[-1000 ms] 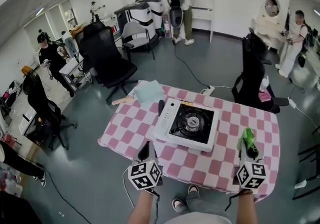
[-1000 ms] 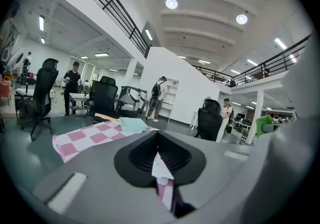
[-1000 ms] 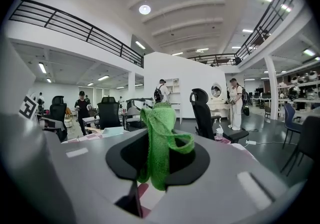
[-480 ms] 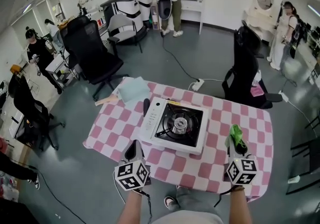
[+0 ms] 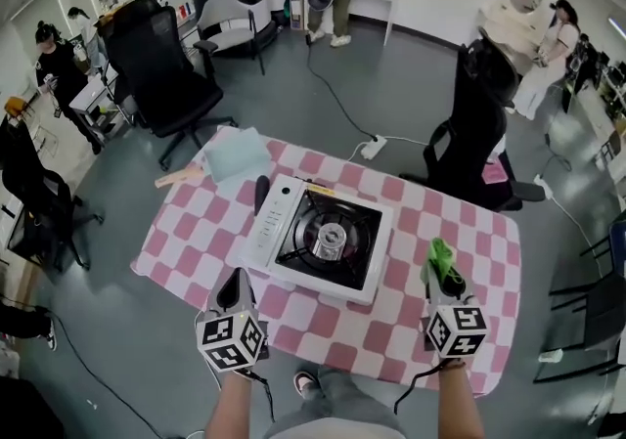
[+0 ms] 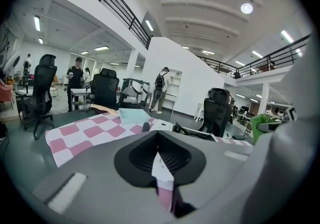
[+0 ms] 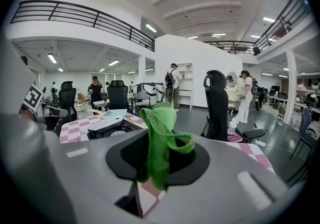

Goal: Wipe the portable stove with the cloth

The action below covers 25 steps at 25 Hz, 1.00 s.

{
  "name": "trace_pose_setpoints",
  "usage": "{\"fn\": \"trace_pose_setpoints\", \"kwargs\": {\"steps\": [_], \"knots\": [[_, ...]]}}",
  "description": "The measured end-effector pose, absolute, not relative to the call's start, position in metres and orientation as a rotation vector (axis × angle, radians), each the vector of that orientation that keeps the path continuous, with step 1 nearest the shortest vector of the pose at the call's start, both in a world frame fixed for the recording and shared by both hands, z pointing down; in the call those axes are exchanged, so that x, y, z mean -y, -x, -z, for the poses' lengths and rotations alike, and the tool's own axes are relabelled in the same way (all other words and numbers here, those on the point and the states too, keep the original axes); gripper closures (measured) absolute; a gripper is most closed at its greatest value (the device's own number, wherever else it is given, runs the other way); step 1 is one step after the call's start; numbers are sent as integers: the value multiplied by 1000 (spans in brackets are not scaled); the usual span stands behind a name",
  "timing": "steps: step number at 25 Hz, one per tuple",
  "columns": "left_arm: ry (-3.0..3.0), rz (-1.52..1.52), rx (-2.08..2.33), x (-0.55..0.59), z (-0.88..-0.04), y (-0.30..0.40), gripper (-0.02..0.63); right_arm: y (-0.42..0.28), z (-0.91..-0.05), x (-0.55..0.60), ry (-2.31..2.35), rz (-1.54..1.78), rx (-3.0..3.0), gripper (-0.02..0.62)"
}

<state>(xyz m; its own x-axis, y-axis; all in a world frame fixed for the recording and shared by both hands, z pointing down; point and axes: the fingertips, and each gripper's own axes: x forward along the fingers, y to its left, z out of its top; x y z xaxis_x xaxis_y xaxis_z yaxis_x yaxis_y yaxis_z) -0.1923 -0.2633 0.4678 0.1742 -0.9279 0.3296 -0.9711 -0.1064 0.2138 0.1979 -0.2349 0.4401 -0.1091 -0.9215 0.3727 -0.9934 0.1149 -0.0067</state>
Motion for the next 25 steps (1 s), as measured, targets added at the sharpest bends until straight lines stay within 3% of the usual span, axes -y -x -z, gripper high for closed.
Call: {"fn": "trace_pose_setpoints", "kwargs": {"steps": [25], "knots": [[-1967,-215,1809,295,-512,194,606,-191,-530,352,-1258,-206,2033,517]]}}
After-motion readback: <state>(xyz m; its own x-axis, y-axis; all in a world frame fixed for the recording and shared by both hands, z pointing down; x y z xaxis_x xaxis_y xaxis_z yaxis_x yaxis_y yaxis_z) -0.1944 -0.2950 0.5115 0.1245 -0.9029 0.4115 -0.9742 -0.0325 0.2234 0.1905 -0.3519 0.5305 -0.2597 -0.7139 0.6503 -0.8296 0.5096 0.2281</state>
